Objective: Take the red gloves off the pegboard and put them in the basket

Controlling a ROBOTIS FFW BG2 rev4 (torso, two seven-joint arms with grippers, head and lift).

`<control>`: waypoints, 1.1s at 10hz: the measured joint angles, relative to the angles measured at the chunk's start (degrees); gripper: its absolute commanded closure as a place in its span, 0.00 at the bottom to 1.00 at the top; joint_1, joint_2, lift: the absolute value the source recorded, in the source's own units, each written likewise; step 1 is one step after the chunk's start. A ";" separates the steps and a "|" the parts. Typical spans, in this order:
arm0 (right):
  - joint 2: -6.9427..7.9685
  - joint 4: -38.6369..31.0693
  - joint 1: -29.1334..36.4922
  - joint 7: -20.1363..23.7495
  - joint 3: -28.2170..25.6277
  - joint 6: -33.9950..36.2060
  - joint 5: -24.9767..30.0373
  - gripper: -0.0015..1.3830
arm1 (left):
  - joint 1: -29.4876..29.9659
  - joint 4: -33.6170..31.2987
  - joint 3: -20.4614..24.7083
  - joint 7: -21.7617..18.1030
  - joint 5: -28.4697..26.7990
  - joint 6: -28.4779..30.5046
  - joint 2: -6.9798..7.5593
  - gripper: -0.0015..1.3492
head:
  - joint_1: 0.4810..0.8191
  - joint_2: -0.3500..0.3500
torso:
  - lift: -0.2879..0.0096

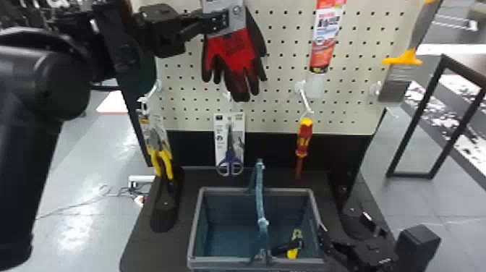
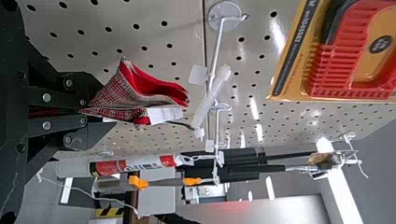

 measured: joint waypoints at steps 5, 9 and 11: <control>0.08 -0.11 0.00 0.03 0.00 0.62 -0.02 0.09 | 13.19 -11.85 11.77 6.23 3.19 3.05 -3.29 0.84 | 0.20 0.50 | 0.63; 0.06 -0.21 0.00 0.06 0.00 0.71 0.04 0.09 | 23.74 -12.66 18.30 8.41 4.64 1.85 -8.72 0.84 | 0.20 0.50 | 0.63; 0.07 -0.28 -0.01 0.07 0.00 0.71 0.06 0.09 | 29.51 -12.69 20.71 10.70 4.00 0.26 -12.40 0.89 | 0.20 0.50 | 0.63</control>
